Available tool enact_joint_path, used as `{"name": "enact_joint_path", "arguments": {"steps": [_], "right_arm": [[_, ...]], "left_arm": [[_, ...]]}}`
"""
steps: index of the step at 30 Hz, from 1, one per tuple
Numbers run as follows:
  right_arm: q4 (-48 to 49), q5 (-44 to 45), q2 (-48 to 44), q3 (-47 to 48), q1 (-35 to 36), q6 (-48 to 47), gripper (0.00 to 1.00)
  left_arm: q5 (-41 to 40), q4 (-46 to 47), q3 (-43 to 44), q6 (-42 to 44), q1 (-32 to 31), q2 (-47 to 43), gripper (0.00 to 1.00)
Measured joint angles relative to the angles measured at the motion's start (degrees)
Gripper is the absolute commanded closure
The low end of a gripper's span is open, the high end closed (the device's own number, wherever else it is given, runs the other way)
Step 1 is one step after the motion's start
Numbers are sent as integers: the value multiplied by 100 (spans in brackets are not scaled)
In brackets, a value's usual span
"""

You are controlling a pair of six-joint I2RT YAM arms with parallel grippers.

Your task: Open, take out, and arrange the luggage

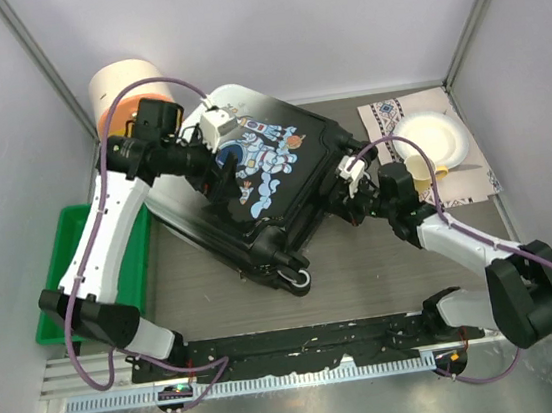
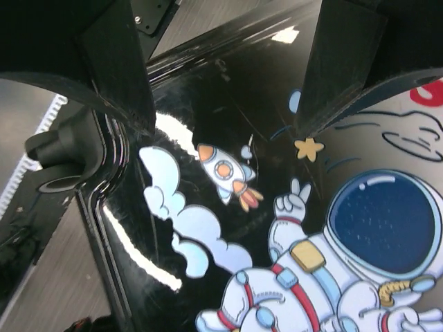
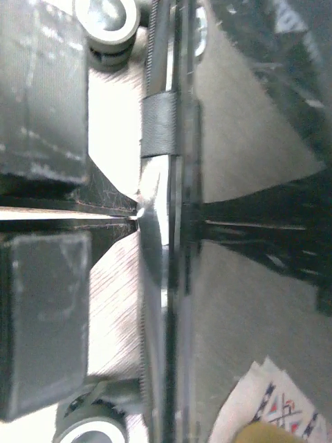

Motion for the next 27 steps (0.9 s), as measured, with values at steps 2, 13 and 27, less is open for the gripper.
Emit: {"name": "enact_joint_path", "arguments": {"steps": [2,13,27], "right_arm": [[9,199,-240,-192,-76,-201,99],[1001,-393,181,-533,-1499,-1021,99],[2116,-662,2302,999,-2334,-1040,99]], "left_arm": [[-299,48,-297,57,-149,-221,16],[-1274,887,-809,24,271,136,27],[-1436,1539,-201,-15,855,964,37]]}}
